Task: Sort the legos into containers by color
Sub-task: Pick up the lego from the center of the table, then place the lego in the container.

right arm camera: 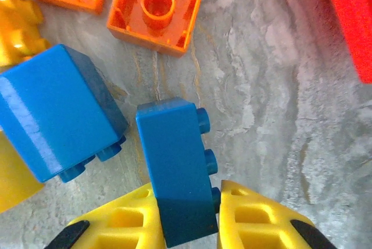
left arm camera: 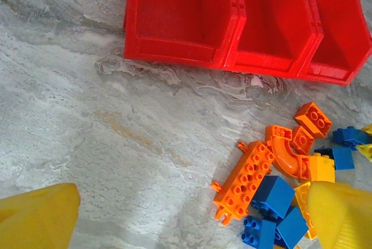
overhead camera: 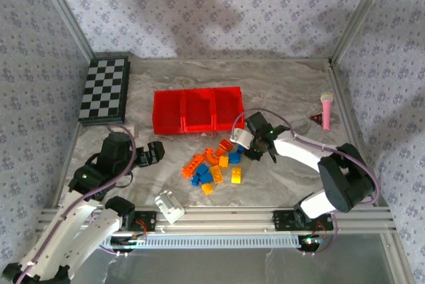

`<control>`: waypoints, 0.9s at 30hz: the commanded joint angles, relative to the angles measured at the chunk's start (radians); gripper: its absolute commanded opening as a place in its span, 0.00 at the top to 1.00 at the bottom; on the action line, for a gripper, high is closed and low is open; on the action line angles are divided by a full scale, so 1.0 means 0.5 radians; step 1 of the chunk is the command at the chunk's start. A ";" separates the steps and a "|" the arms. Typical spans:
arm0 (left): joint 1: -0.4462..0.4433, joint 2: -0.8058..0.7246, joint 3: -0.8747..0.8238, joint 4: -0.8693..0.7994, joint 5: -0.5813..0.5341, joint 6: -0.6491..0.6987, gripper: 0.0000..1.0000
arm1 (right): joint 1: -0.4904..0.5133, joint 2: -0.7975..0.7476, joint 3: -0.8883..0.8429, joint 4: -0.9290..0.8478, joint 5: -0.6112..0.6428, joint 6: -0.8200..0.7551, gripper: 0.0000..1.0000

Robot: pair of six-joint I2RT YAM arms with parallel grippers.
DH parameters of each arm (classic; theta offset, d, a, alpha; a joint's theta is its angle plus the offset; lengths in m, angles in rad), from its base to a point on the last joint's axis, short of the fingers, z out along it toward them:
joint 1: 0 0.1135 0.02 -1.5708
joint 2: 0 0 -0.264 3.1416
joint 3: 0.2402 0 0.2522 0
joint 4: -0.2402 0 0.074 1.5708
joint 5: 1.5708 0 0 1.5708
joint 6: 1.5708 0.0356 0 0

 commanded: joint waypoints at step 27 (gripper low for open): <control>-0.013 -0.113 0.095 -0.061 0.055 0.199 0.00 | 0.026 0.441 1.144 0.002 0.356 1.460 0.80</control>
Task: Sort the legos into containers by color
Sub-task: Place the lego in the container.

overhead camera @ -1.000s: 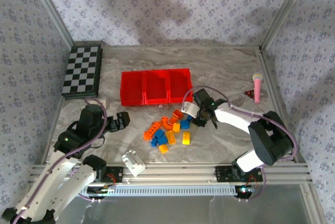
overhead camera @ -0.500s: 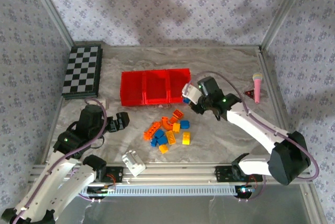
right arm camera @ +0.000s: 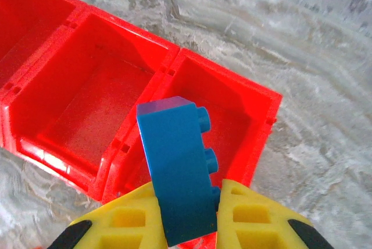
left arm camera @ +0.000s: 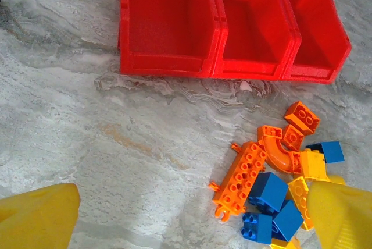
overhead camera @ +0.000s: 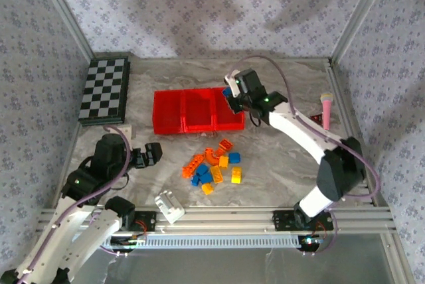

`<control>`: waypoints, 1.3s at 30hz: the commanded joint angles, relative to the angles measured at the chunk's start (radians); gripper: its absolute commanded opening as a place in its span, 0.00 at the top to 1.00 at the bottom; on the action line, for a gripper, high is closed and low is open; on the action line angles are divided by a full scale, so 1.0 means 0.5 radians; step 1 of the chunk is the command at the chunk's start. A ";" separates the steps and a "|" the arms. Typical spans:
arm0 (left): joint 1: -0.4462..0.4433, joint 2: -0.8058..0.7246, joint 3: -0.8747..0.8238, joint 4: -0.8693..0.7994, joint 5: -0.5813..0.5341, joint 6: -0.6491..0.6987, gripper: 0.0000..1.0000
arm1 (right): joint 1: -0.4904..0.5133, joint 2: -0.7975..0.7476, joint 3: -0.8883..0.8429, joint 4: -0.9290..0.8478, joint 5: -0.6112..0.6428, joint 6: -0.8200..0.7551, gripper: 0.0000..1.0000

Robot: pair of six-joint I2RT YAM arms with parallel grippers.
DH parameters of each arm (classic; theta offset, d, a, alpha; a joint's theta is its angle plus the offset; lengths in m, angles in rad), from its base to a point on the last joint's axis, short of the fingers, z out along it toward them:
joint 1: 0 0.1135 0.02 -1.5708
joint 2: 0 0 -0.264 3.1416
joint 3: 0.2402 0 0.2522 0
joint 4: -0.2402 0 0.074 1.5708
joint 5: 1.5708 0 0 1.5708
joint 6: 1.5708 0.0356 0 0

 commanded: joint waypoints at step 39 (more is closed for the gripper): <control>0.086 0.172 -0.082 0.192 0.283 0.100 0.00 | 0.288 0.011 -0.137 -0.009 0.483 0.523 0.42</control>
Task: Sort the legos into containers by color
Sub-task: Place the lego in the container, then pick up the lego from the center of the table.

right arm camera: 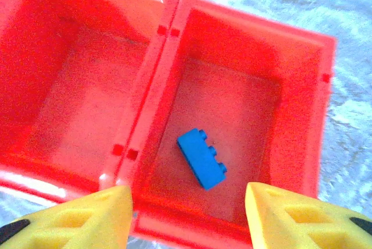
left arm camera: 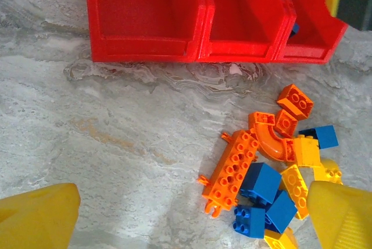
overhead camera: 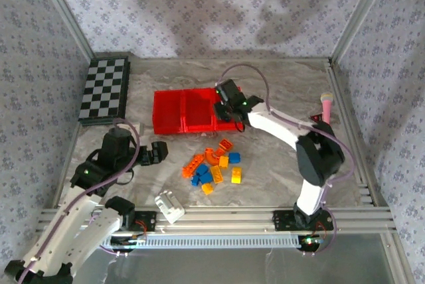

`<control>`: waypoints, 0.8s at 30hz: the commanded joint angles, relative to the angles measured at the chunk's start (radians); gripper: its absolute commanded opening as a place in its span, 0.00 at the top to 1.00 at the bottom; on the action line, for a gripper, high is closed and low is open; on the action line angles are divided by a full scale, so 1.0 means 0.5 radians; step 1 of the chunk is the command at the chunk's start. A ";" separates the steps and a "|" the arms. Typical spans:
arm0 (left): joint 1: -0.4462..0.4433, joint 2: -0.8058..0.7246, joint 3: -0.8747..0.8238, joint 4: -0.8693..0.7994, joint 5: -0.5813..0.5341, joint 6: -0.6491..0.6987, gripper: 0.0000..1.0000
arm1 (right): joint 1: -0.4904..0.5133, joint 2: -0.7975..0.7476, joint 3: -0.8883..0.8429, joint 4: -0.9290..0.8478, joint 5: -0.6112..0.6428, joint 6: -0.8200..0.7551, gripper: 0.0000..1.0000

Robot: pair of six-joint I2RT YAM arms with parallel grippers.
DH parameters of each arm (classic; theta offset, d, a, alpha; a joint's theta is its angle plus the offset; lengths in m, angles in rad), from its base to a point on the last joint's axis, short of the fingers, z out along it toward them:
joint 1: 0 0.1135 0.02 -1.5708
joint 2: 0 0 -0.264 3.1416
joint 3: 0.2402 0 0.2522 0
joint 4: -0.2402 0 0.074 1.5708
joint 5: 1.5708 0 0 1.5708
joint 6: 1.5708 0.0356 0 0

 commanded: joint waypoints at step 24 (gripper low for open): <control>-0.003 0.038 -0.020 0.061 0.095 0.032 0.00 | 0.738 -1.035 -0.992 -0.410 0.184 -0.881 0.28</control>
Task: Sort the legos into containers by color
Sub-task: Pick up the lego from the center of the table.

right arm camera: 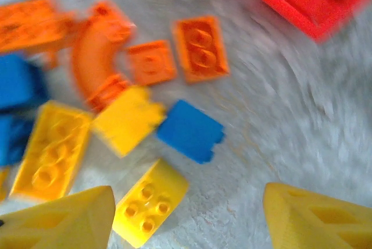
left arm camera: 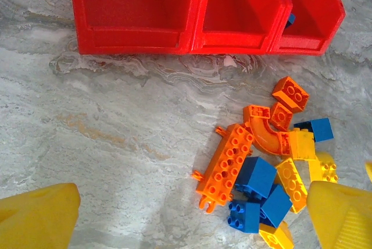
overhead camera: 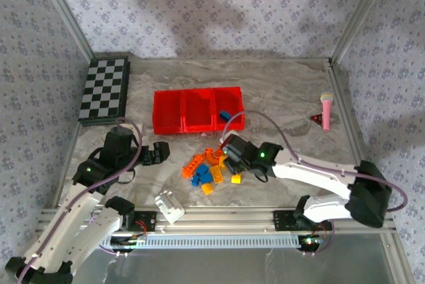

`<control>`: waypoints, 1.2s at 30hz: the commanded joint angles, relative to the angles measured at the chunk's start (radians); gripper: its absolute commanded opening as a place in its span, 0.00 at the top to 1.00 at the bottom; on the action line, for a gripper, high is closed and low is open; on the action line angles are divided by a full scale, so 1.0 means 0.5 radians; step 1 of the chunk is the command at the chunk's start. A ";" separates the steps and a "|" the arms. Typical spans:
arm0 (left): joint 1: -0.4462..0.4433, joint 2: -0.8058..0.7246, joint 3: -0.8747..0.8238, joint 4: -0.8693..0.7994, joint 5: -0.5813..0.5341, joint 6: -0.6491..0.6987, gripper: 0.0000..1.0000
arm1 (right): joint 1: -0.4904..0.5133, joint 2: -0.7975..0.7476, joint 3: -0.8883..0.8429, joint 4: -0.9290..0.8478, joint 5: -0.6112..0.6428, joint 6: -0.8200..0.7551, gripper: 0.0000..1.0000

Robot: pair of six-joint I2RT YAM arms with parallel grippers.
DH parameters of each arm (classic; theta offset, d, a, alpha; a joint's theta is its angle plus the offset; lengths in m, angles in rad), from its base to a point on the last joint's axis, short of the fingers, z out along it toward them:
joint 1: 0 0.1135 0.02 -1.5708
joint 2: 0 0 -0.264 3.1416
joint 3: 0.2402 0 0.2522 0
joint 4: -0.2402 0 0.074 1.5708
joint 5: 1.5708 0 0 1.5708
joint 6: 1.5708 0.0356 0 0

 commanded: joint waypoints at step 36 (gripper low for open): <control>-0.012 0.023 -0.010 0.048 0.060 0.036 0.00 | -0.605 0.461 -0.139 0.641 -0.652 -1.719 0.25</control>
